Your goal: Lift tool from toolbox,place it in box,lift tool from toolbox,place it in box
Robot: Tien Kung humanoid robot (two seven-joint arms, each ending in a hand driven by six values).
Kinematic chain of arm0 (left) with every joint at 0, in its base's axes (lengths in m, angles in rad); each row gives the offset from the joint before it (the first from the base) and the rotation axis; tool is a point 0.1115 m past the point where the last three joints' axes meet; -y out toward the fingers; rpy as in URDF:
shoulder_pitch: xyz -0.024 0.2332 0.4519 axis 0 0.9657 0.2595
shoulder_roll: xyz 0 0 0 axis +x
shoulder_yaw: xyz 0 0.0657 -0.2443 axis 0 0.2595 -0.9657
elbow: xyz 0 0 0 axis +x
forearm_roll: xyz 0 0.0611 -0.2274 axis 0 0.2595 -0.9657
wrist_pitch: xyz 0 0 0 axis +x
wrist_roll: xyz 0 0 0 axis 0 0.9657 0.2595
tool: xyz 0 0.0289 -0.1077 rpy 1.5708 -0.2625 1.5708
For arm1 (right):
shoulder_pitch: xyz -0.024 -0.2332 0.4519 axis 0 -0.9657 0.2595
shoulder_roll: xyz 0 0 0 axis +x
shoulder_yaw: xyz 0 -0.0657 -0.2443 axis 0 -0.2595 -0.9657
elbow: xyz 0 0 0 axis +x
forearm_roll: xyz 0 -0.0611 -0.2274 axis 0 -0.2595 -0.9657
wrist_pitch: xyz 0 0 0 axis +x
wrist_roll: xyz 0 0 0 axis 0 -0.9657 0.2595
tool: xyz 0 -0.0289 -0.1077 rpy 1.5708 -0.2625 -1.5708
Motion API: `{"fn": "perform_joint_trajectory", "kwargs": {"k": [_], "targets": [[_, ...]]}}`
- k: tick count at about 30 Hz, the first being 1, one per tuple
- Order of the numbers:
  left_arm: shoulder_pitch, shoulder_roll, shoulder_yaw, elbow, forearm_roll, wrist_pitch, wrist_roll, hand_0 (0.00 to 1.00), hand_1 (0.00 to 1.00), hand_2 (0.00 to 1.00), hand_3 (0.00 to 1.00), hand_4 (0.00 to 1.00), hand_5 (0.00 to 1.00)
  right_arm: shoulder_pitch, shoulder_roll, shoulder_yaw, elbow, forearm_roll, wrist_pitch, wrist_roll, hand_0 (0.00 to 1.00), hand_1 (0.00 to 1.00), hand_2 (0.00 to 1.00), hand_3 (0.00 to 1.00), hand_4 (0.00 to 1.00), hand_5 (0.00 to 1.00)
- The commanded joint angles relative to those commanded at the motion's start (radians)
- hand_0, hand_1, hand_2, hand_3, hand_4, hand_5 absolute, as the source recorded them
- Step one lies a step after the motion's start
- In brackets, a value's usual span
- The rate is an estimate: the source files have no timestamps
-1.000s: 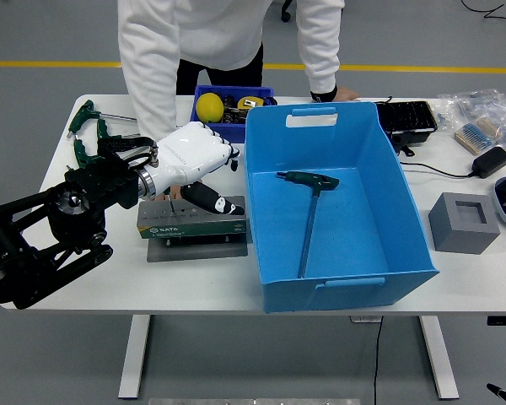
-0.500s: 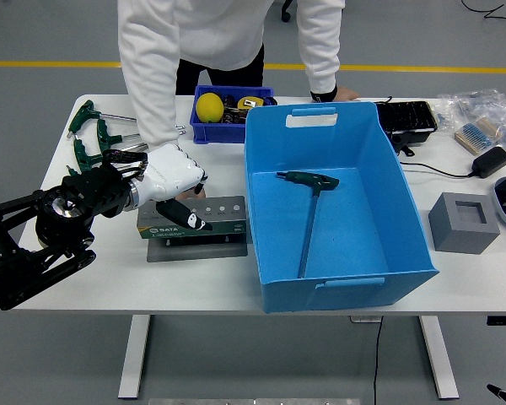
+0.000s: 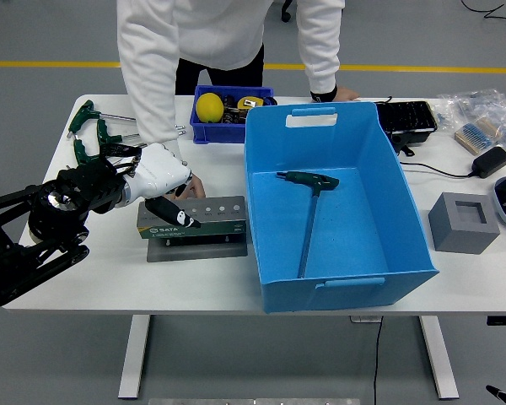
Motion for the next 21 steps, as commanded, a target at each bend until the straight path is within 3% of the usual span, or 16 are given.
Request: {"fn": "perform_joint_trajectory", "kwargs": {"k": [2,21], "targets": [[0.000,0.001,0.000,0.000,0.000,-0.005,0.000,0.610,0.551,0.441,0.408,0.976,0.998,0.000,0.000,0.001,0.000,-0.001,0.000,0.000,0.767,0.686,0.725,0.667,0.947,0.763],[-0.001,0.001,0.017,-0.006,-0.039,-0.009,-0.002,0.612,0.538,0.432,0.385,0.976,0.998,-0.005,0.005,0.001,0.000,0.003,-0.001,-0.001,0.767,0.686,0.725,0.666,0.947,0.763]]}}
